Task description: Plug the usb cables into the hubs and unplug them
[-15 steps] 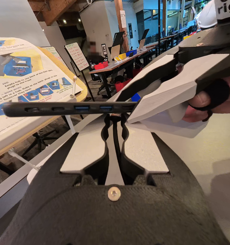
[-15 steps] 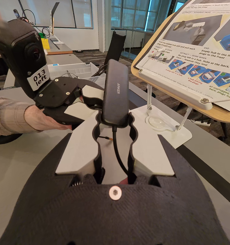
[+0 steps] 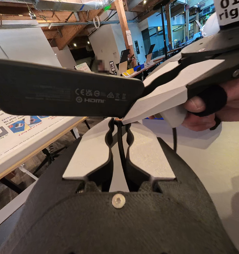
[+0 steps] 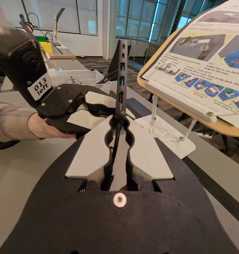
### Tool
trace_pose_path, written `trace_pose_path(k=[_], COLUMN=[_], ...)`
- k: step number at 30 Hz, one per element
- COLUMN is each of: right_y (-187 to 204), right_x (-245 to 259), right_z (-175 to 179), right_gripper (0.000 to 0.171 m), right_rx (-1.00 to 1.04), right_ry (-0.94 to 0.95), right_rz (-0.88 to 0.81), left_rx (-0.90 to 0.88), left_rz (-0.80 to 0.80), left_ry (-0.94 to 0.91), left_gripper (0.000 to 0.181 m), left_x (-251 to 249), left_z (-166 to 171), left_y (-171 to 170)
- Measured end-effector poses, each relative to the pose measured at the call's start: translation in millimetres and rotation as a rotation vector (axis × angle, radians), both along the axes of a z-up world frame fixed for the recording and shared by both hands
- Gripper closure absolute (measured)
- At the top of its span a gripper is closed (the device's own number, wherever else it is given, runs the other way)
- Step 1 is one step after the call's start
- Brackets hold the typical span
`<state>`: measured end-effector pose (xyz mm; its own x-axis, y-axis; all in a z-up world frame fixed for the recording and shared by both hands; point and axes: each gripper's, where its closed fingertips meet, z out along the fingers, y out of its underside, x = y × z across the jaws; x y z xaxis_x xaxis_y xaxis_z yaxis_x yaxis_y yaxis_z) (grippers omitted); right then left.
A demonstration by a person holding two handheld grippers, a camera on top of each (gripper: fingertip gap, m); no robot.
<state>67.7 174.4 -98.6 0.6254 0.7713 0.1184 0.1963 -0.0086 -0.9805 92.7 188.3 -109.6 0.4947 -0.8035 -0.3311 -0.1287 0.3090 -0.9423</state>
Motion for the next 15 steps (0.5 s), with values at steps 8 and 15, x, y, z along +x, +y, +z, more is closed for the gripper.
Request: trace_pose_path(k=[8,15], right_y=[-3.5,-10.9], right_x=[0.3,1.5], right_z=[7.6,9.2], right_gripper=[0.162,0.162], right_rx=[0.118,0.475], right_ry=[-0.094,-0.543], right_rz=[-0.028,-0.105], left_rx=[0.019,-0.008], left_rz=[-0.004,-0.013], left_ry=[0.003,0.009], left_gripper=[0.165,0.165], left_x=[-0.5,1.8], left_z=[6.3,3.3], left_y=[-2.5,-1.8])
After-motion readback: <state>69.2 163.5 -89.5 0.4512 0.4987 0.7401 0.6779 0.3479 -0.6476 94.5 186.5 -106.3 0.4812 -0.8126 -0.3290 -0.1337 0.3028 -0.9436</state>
